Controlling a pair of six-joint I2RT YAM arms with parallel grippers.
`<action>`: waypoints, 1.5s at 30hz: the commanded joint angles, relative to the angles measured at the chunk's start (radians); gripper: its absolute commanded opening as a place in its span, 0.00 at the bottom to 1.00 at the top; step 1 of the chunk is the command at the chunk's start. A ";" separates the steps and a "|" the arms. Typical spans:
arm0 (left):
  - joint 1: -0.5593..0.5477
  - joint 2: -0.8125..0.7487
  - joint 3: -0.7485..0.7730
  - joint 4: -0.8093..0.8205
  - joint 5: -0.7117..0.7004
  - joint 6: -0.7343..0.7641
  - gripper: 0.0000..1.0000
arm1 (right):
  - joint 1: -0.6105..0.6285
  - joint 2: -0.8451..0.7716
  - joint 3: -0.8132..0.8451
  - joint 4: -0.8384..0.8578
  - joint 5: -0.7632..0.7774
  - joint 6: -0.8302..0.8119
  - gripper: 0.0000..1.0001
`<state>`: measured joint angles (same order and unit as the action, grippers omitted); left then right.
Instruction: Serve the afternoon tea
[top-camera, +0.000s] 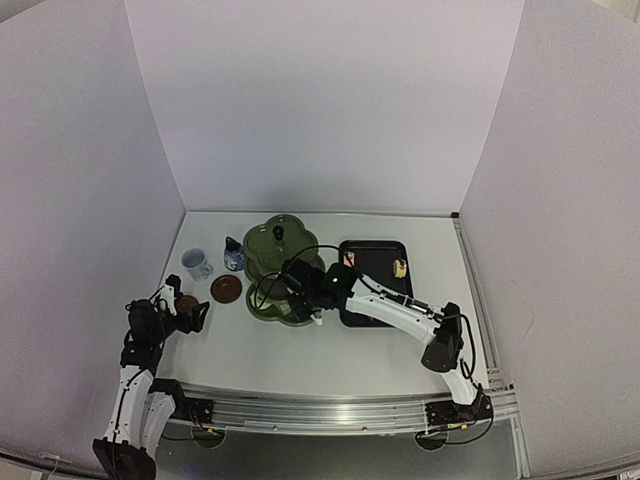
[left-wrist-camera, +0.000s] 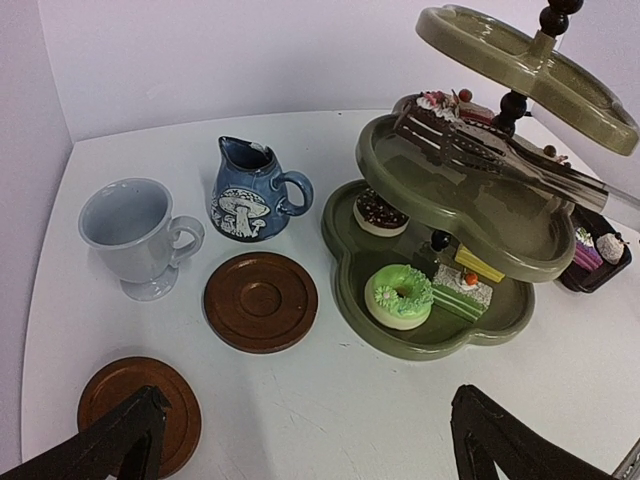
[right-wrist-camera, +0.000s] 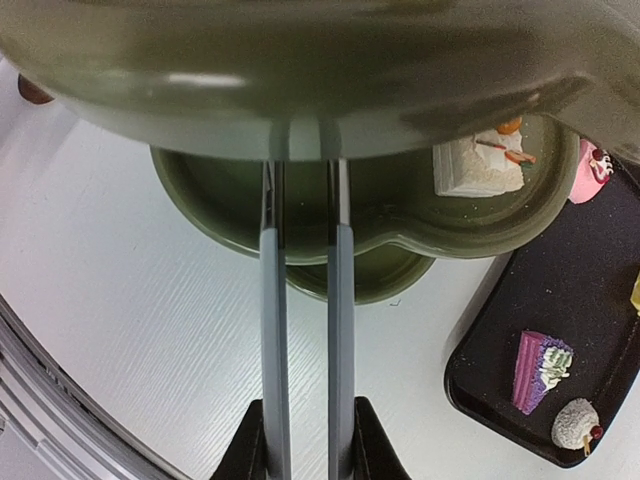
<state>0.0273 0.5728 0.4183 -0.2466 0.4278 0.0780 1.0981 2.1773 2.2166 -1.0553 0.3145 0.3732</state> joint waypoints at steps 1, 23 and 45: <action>0.003 -0.005 0.023 -0.007 0.022 0.009 1.00 | -0.008 0.010 0.042 0.042 0.007 0.027 0.23; 0.003 -0.011 0.025 -0.015 0.025 0.012 1.00 | -0.007 -0.148 -0.082 0.041 -0.093 0.014 0.30; 0.003 -0.010 0.025 -0.015 0.026 0.016 1.00 | -0.005 -0.486 -0.360 -0.041 -0.212 -0.035 0.23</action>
<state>0.0273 0.5699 0.4183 -0.2550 0.4427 0.0792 1.0935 1.8137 1.8860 -1.0671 0.1095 0.3476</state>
